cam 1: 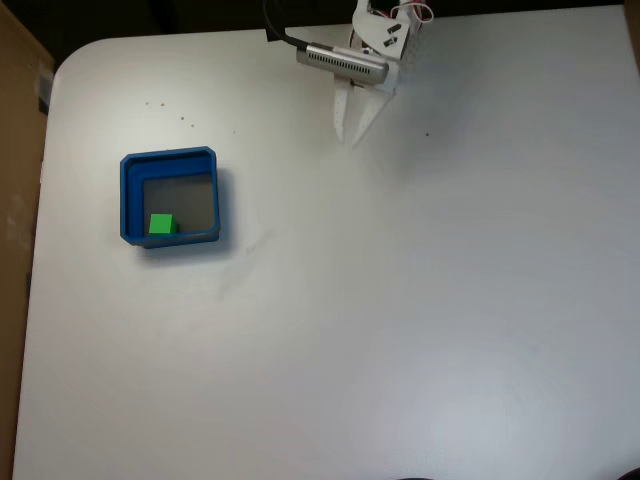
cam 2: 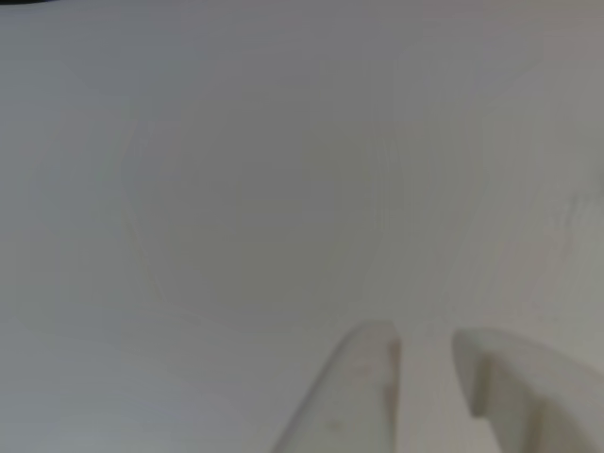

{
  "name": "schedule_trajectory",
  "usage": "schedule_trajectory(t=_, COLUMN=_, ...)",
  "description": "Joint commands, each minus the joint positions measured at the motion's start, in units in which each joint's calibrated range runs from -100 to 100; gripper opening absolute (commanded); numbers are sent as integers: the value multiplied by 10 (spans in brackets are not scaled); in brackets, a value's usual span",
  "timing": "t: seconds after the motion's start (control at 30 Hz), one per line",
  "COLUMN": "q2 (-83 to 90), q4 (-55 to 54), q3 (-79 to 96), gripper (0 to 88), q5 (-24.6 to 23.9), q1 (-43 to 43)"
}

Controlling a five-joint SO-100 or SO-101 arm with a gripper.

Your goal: Pick up green cube and drop it in the blue box

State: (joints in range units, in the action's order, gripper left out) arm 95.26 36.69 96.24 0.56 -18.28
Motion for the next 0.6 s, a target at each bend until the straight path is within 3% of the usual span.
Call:
schedule_trajectory(t=0.0, q2=17, q4=-40, q3=19, gripper=14, q5=0, q1=32)
schedule_trajectory(t=0.57, q2=42, q4=-34, q3=35, gripper=14, q5=0, q1=187)
